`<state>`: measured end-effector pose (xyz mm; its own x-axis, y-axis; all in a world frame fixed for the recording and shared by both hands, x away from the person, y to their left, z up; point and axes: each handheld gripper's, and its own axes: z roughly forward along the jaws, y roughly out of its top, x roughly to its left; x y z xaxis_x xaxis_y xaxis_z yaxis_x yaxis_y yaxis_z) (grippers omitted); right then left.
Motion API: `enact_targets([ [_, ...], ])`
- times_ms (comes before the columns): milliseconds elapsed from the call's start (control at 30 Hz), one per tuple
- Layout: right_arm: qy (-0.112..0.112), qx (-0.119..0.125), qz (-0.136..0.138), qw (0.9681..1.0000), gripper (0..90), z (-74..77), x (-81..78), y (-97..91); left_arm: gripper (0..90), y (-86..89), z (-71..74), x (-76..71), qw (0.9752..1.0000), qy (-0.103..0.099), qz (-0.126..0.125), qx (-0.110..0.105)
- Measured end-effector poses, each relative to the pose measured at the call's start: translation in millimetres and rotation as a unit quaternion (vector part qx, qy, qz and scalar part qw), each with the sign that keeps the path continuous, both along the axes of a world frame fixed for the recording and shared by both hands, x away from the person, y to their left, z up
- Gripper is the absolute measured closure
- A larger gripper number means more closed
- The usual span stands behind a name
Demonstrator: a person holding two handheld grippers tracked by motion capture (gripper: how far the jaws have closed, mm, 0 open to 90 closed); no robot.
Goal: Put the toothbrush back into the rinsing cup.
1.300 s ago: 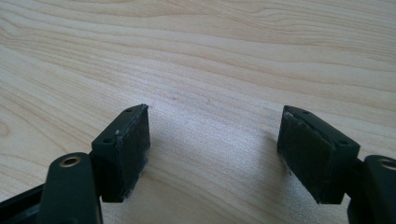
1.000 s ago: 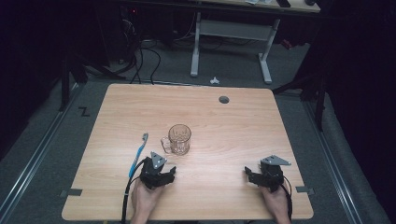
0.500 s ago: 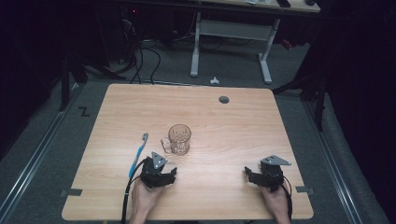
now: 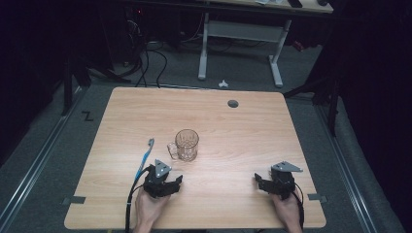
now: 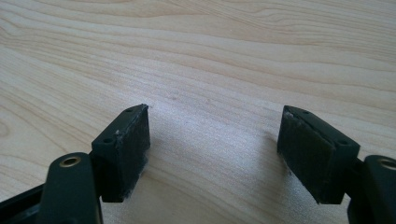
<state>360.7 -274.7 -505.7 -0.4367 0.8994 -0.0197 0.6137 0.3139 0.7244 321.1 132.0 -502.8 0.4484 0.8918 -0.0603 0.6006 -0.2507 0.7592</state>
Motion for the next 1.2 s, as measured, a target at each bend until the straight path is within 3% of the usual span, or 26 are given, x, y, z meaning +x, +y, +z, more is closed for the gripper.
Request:
enact_targets([
  [467,0.000,0.000,0.000,1.0000,25.6,0.0,0.0,0.0,34.0,14.0,8.6,-12.4,0.9998,-0.006,0.009,-0.016],
  [567,0.000,0.000,0.000,1.0000,25.6,0.0,0.1,0.0,33.8,16.4,11.7,-14.6,0.9997,-0.014,0.012,-0.014],
  [1200,0.000,0.000,0.001,1.0000,25.6,0.0,0.1,0.0,33.9,36.9,20.8,-23.9,0.9995,-0.015,0.026,0.001],
])
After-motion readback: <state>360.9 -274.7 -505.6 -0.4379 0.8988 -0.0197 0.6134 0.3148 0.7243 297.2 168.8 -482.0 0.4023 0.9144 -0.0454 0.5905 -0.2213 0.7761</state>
